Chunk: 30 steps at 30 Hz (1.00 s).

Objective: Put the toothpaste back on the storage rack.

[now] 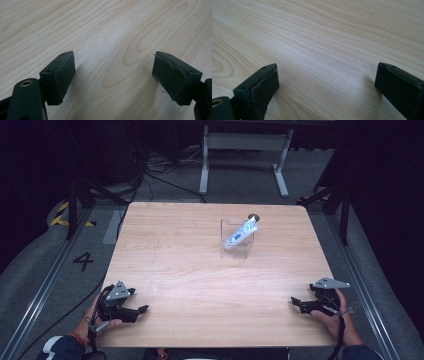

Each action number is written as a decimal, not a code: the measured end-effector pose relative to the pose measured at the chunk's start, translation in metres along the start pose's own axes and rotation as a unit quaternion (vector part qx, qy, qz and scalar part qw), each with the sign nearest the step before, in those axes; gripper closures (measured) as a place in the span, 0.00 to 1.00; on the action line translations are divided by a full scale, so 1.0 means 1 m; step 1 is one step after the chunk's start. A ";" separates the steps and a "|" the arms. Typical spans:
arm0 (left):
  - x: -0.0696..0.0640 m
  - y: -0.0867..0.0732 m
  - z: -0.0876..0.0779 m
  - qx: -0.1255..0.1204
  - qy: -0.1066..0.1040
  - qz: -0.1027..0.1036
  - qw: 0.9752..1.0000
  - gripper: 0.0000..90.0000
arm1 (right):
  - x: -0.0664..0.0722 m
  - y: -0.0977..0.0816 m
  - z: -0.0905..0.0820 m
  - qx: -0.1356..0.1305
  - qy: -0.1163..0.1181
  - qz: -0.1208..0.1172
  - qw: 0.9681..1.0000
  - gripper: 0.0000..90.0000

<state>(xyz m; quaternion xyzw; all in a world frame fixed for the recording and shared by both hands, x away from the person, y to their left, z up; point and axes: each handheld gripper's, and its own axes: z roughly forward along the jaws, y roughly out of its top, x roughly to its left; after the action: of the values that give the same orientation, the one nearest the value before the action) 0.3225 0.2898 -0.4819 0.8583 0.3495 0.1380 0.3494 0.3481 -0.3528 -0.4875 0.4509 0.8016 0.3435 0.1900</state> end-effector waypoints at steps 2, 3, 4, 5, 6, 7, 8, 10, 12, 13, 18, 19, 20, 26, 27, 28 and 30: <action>-0.001 0.001 0.001 0.002 0.003 -0.001 1.000 0.20 | 0.000 0.000 0.000 0.000 0.000 0.000 1.000 0.06; -0.001 0.001 0.001 0.002 0.003 -0.001 1.000 0.19 | 0.000 0.000 0.000 0.000 0.000 0.000 1.000 0.06; -0.001 0.001 0.001 0.002 0.004 -0.004 1.000 0.19 | 0.000 0.000 0.000 0.000 0.000 0.000 1.000 0.06; -0.001 0.001 0.002 0.003 0.004 -0.005 1.000 0.19 | 0.000 0.000 0.000 0.000 0.000 -0.001 1.000 0.06; -0.001 0.001 0.002 0.003 0.003 -0.005 1.000 0.18 | 0.000 0.000 0.000 0.000 0.001 -0.001 1.000 0.06; -0.001 0.001 0.002 0.003 0.004 -0.005 1.000 0.18 | 0.000 0.000 0.000 0.000 0.001 0.000 1.000 0.06; -0.001 0.001 0.002 0.003 0.004 -0.006 1.000 0.18 | 0.000 0.000 0.000 0.000 0.001 0.000 1.000 0.06; -0.002 0.001 0.002 0.003 0.007 -0.009 1.000 0.17 | 0.000 0.000 0.000 0.000 0.001 -0.001 1.000 0.06; -0.002 0.001 0.002 0.003 0.006 -0.010 1.000 0.17 | 0.000 0.000 0.000 0.000 0.001 0.000 1.000 0.06; -0.001 0.001 0.002 0.003 0.005 -0.010 1.000 0.17 | 0.000 0.000 0.000 0.000 0.001 -0.001 1.000 0.06; -0.001 0.002 0.002 0.003 0.007 -0.007 1.000 0.17 | 0.000 0.000 0.000 0.000 0.001 0.000 1.000 0.06; -0.001 0.002 0.002 0.003 0.008 -0.006 1.000 0.16 | 0.000 0.000 0.000 0.000 0.001 -0.001 1.000 0.06; -0.001 0.002 0.002 0.003 0.007 -0.007 1.000 0.16 | 0.000 0.000 0.000 0.000 0.002 -0.001 1.000 0.06; -0.001 0.003 0.003 0.006 0.015 -0.014 1.000 0.16 | 0.000 0.000 0.000 0.000 0.003 -0.001 1.000 0.06; -0.001 0.004 0.003 0.009 0.016 -0.015 1.000 0.16 | 0.000 0.000 0.000 0.000 0.003 -0.001 1.000 0.06; -0.001 0.004 0.003 0.008 0.017 -0.021 1.000 0.16 | 0.000 0.000 0.000 0.000 0.003 -0.001 1.000 0.06; 0.000 0.004 0.004 0.008 0.019 -0.018 1.000 0.16 | 0.000 0.000 0.000 0.000 0.003 -0.001 1.000 0.06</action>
<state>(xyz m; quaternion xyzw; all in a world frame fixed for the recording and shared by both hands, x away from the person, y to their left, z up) 0.3261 0.2856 -0.4818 0.8519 0.3722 0.1452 0.3387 0.3487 -0.3529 -0.4876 0.4488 0.8027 0.3447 0.1884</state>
